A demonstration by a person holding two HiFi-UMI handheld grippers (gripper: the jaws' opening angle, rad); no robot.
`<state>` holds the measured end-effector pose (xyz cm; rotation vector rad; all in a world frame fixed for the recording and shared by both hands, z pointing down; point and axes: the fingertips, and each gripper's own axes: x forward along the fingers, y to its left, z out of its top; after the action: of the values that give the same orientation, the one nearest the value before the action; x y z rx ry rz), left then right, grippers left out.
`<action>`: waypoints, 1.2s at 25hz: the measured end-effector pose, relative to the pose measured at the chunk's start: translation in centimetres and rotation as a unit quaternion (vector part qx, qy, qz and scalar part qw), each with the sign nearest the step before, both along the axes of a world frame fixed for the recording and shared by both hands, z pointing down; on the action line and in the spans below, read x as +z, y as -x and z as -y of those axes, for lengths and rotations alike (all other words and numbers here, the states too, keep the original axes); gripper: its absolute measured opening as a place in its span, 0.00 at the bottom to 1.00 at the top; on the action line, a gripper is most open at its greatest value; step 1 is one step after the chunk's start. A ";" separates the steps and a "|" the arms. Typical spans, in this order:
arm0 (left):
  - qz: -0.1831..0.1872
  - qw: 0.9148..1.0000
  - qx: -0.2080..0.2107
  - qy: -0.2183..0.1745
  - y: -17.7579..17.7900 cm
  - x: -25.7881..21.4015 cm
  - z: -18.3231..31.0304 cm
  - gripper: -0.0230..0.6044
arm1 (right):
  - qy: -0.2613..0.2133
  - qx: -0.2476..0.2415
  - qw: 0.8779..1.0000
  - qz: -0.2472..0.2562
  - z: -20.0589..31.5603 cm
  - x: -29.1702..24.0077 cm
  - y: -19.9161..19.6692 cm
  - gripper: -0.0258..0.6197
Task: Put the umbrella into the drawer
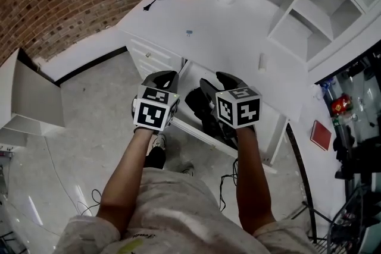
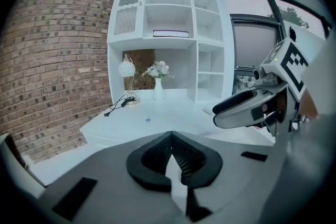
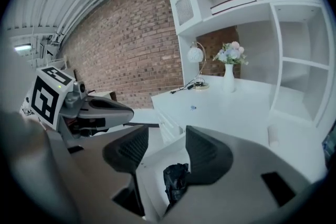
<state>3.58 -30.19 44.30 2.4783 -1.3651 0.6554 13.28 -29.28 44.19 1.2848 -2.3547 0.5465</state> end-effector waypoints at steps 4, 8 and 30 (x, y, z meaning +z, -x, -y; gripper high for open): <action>-0.009 1.000 -0.001 -0.022 0.0 -2.0 0.0 0.03 | -0.045 0.007 0.999 0.008 -0.3 -3.0 0.2 0.37; -0.011 0.999 0.000 -0.047 -0.1 -4.0 0.1 0.03 | -0.082 0.015 0.996 0.023 -0.8 -5.6 0.5 0.36; -0.040 0.995 0.001 -0.092 0.9 -7.4 -0.5 0.03 | -0.158 0.036 0.987 0.003 -1.9 -7.6 0.9 0.12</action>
<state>2.70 -29.69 36.88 2.6158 -1.4525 0.4448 12.43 -27.36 36.58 1.5090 -2.4802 0.2002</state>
